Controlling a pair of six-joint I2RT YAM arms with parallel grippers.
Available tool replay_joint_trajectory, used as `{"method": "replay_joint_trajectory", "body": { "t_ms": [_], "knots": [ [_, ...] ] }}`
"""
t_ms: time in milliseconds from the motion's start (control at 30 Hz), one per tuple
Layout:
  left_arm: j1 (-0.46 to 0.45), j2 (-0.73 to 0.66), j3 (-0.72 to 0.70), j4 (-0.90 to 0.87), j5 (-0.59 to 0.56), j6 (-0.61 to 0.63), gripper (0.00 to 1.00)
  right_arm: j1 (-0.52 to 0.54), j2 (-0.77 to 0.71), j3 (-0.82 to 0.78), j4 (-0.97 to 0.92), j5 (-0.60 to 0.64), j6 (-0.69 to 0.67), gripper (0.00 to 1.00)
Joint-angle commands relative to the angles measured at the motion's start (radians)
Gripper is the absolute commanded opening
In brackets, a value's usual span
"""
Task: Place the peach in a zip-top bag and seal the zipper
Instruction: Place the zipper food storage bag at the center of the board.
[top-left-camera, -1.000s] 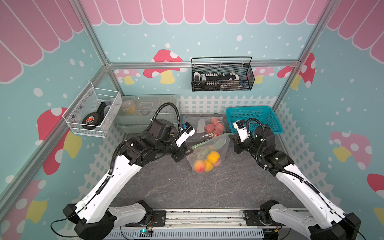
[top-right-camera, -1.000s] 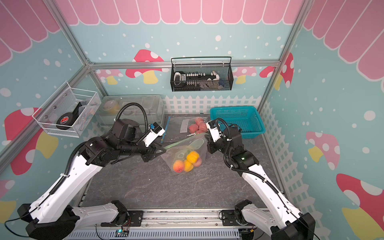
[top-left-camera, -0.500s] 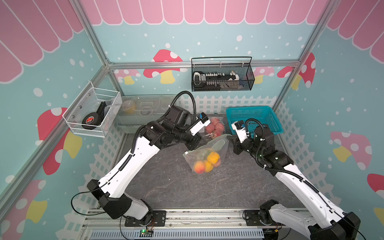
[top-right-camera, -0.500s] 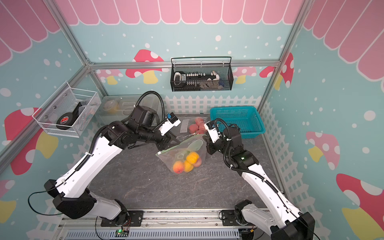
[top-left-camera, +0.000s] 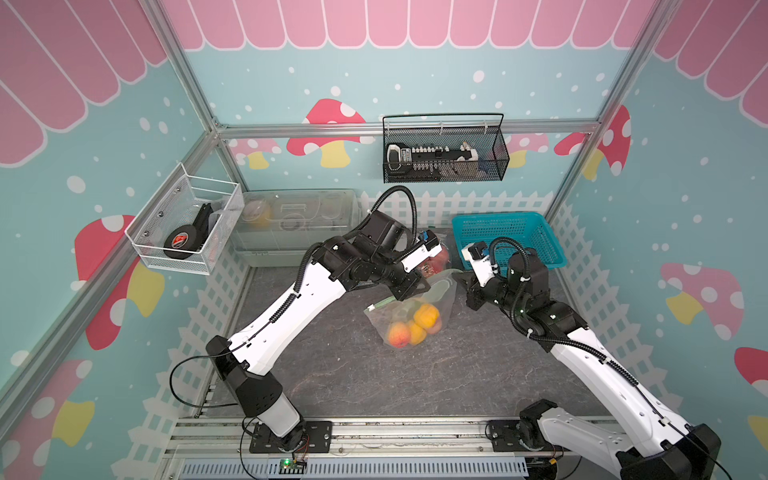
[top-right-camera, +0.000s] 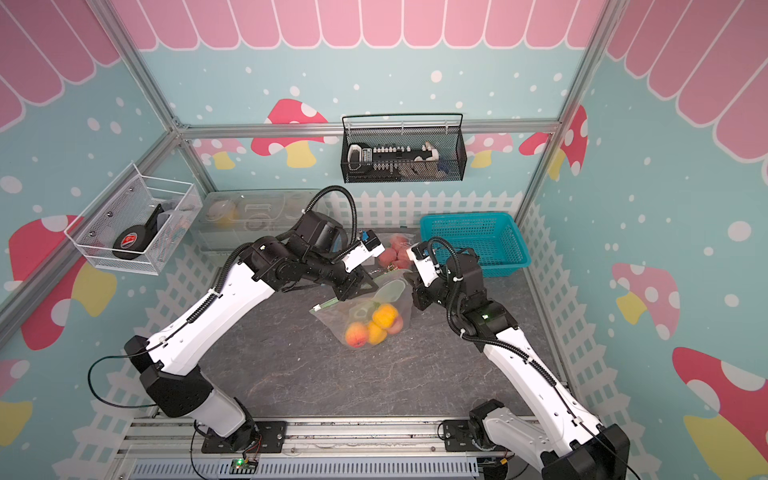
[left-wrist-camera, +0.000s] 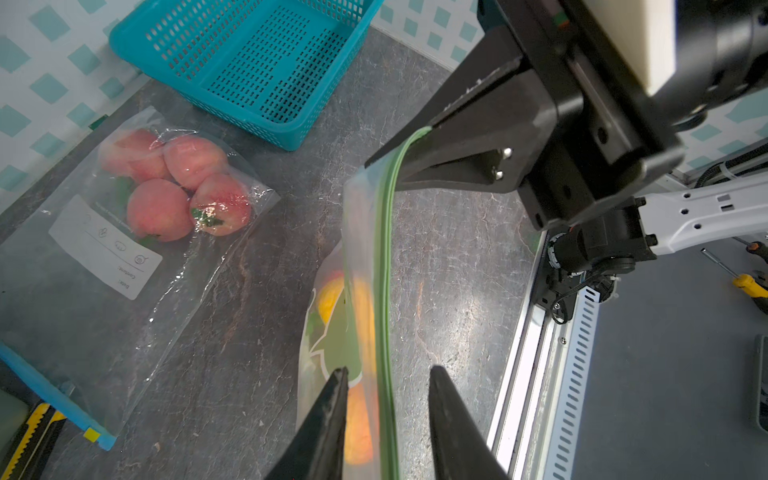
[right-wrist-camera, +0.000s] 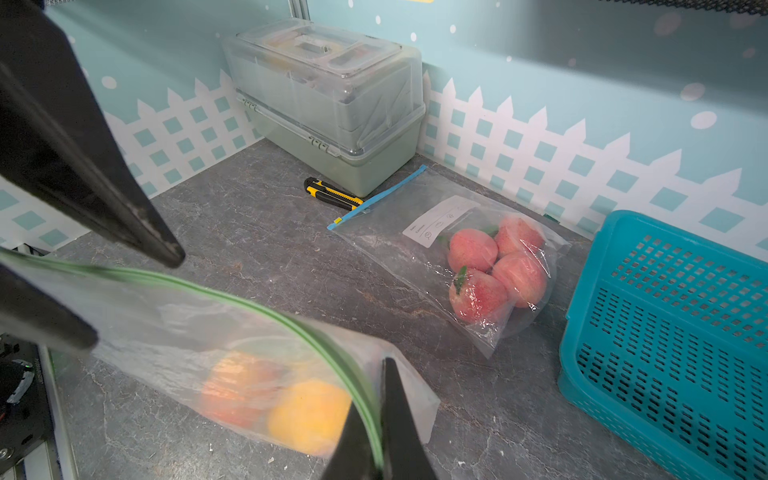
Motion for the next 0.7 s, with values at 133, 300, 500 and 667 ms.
{"method": "replay_joint_trajectory", "body": {
  "t_ms": [133, 300, 500, 667],
  "knots": [
    [-0.023, 0.025, 0.046, -0.019, 0.020, 0.020, 0.00, -0.003, -0.005, -0.013, 0.016, -0.007, -0.018, 0.00],
    [-0.023, 0.009, 0.046, 0.001, 0.019, -0.012, 0.00, -0.003, -0.027, -0.038, 0.042, 0.001, -0.025, 0.08],
    [-0.023, -0.007, 0.039, 0.038, -0.051, -0.096, 0.00, -0.002, -0.064, -0.070, 0.062, 0.045, -0.031, 0.49],
    [-0.030, -0.039, 0.025, 0.124, -0.042, -0.203, 0.00, -0.003, -0.111, -0.102, 0.071, 0.170, -0.029, 0.71]
  ]
}}
